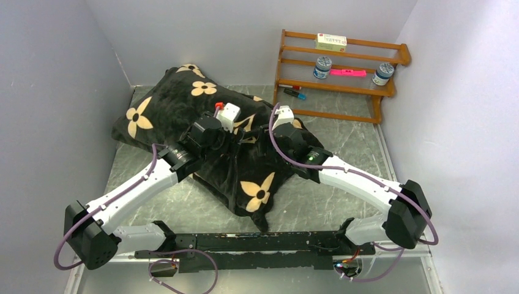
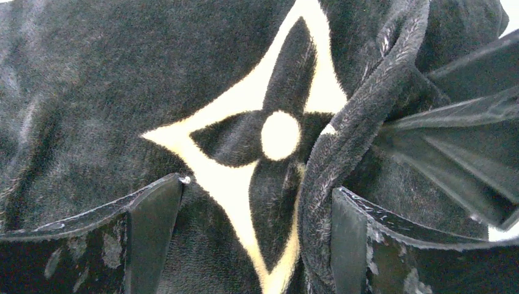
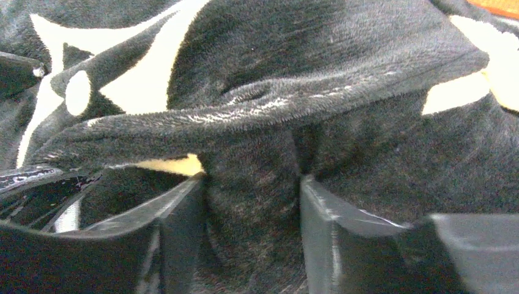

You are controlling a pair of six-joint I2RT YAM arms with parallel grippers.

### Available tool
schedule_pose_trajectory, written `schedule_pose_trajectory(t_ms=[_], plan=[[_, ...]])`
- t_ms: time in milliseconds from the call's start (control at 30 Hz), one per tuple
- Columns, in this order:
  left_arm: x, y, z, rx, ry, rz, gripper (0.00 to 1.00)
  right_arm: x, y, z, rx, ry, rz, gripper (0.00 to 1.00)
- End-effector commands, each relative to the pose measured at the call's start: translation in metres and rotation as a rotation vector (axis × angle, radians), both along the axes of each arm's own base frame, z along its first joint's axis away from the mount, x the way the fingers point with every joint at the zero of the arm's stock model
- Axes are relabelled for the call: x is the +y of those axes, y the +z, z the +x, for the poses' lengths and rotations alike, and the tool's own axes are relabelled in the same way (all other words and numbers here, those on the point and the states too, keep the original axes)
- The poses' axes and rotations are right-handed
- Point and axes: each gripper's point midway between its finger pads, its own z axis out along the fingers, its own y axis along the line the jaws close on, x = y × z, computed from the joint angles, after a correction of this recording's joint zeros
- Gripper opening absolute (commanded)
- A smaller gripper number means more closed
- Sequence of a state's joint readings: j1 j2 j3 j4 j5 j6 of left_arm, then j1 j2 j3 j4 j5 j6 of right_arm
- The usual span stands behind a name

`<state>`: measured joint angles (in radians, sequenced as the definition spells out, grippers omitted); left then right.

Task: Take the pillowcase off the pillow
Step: Remove the pillow from the pillowcase.

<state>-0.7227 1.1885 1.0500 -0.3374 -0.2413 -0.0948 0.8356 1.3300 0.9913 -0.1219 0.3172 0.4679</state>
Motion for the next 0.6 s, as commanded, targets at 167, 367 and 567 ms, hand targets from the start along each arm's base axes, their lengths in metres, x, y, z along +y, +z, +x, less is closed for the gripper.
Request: schedule_pose_trajectory(t_ms=[167,367,567], plan=[[0.011,-0.007,0.012,0.014,0.056,0.006,0.86,-0.045,-0.050,-0.019,0.120,-0.047,-0.192,0.12],[0.017,-0.011,0.016,0.026,0.086,0.009,0.86,-0.080,-0.055,-0.027,0.150,-0.116,-0.245,0.00],[0.025,-0.014,0.022,0.032,0.123,0.017,0.86,-0.111,-0.059,-0.043,0.184,-0.174,-0.273,0.00]])
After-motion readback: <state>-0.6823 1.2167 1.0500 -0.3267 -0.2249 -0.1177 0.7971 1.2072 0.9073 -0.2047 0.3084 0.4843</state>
